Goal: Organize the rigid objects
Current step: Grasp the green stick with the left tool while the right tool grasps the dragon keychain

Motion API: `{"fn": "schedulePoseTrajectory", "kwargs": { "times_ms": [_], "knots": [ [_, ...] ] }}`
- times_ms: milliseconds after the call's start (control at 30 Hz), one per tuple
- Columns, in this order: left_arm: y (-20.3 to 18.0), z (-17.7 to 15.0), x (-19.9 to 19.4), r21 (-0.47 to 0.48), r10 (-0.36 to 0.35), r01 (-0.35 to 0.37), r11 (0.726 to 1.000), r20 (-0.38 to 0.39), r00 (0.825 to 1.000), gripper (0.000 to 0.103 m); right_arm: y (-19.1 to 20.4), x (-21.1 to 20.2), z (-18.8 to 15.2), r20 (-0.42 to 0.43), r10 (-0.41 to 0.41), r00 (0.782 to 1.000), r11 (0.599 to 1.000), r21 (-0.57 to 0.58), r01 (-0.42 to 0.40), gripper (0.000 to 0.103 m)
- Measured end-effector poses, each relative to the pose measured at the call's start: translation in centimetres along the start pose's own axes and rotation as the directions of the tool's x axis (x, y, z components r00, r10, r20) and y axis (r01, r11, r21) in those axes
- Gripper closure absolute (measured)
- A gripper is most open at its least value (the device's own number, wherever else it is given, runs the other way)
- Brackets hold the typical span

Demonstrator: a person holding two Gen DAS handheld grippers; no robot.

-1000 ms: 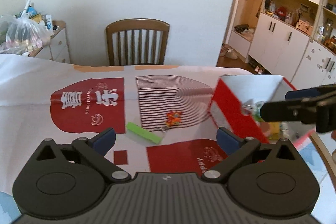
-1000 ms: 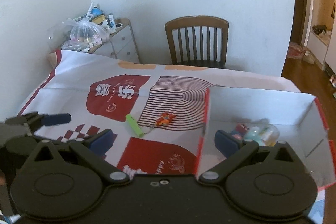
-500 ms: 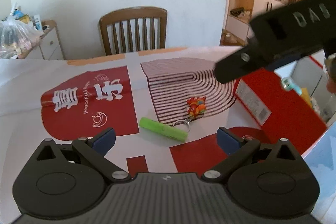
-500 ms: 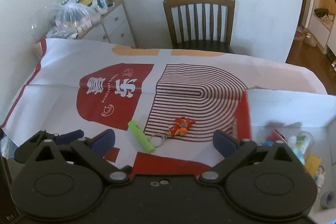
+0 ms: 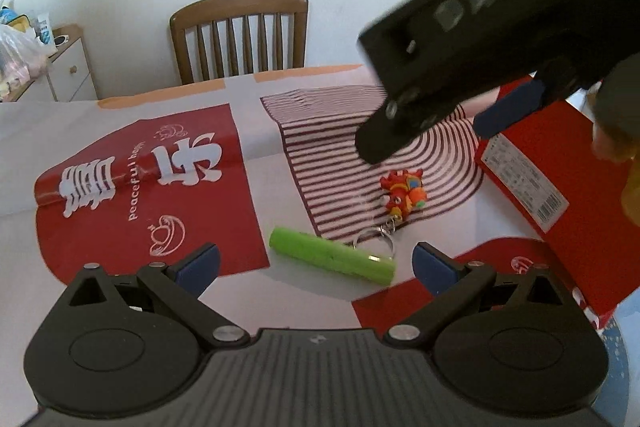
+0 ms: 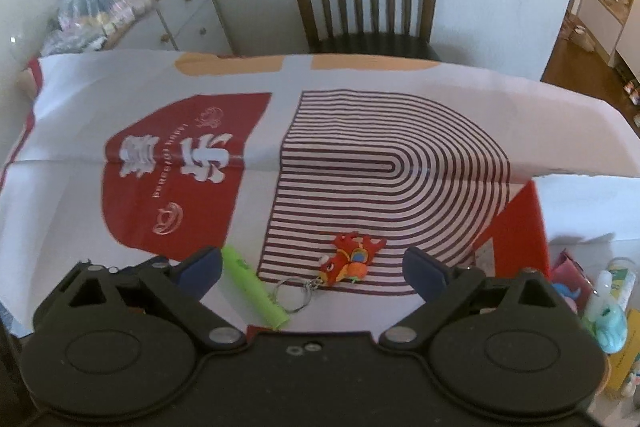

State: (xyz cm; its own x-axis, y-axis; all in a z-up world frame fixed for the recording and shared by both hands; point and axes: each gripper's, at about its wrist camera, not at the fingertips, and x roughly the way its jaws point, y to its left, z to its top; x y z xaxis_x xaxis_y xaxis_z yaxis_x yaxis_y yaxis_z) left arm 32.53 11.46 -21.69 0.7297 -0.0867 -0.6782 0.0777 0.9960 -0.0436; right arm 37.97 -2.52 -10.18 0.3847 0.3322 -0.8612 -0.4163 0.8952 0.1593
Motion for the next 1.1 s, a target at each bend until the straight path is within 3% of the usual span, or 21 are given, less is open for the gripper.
{"fn": "schedulePoseTrajectory", "kwargs": {
  "times_ms": [200,333,633,867,1000,1100],
  "knots": [
    [-0.4,0.0,0.9,0.037,-0.039,0.039,0.999,0.019,0.999,0.0,-0.7,2.8,0.3,-0.067,-0.056,0.996,0.998,0.038,0.059,0.017],
    [-0.9,-0.2,1.6,0.085,-0.031,0.028,0.996,0.027,0.999,0.0,-1.0,3.8,0.1,-0.085,-0.065,0.994,0.996,0.051,0.07,0.017],
    [-1.1,-0.1,2.9,0.097,-0.041,0.039,0.995,0.016,0.999,0.001,-1.0,5.3,0.1,-0.102,-0.08,0.992,0.995,0.055,0.085,0.029],
    [-1.1,-0.8,3.2,0.099,-0.015,0.015,0.995,0.003,1.0,0.013,-0.9,6.0,-0.2,-0.11,-0.08,0.991,0.995,0.048,0.086,0.032],
    [-1.3,-1.0,2.8,0.107,-0.016,0.014,0.994,0.018,1.0,0.021,-0.6,6.1,-0.2,-0.105,-0.099,0.99,0.994,0.026,0.102,0.039],
    [-1.6,-0.9,2.8,0.118,-0.008,0.006,0.993,0.022,1.0,0.021,-0.6,5.9,-0.4,-0.1,-0.118,0.988,0.993,0.01,0.119,0.046]
  ]
}}
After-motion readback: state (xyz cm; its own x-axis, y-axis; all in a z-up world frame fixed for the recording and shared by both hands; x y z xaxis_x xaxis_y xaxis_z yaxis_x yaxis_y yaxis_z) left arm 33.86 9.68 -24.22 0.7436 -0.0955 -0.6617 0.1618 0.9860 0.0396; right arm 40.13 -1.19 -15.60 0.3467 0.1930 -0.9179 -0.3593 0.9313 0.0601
